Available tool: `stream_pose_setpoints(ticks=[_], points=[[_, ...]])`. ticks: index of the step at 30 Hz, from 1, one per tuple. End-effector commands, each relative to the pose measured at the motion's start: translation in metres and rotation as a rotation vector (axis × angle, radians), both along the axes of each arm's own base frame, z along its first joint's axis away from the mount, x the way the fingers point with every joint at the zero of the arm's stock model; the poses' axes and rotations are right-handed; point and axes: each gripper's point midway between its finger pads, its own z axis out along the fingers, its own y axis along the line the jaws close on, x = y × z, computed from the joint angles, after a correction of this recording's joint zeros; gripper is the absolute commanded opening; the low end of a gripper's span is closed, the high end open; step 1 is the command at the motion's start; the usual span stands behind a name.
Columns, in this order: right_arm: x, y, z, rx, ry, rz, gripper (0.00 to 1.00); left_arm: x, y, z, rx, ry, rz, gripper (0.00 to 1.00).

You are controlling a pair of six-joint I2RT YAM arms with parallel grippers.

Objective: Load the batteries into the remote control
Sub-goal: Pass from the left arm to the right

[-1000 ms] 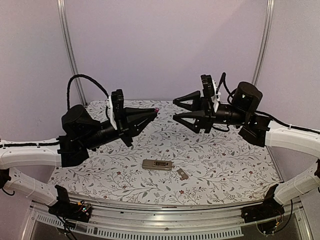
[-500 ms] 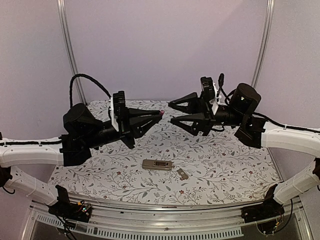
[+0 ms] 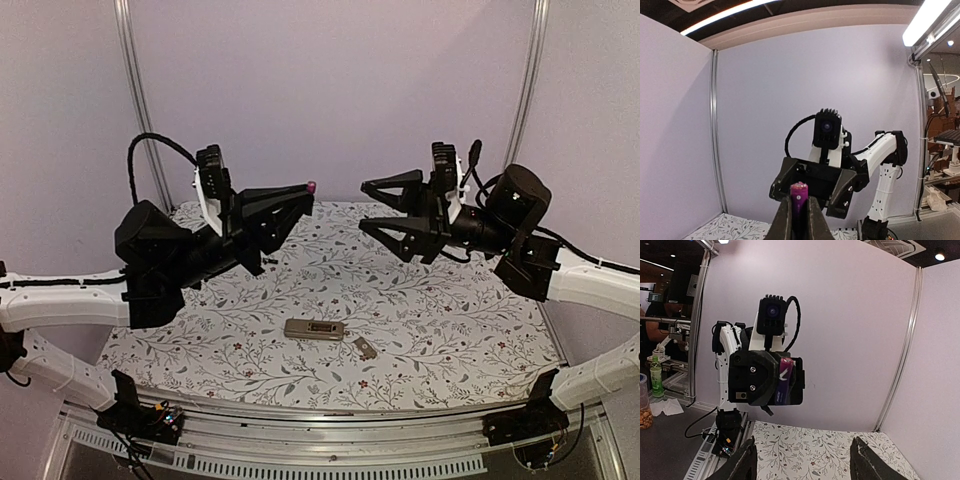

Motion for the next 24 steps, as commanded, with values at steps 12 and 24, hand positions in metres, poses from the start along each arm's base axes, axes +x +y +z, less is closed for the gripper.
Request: stream_pose_setpoints(ticks=[12, 24], points=[[0.014, 0.002, 0.003, -0.003, 0.148, -0.05, 0.53, -0.011, 0.005, 0.031, -0.174, 0.008, -0.134, 0.0], [-0.011, 0.042, 0.01, 0.008, 0.132, 0.089, 0.54, -0.001, -0.005, 0.017, -0.132, 0.007, -0.092, 0.0]])
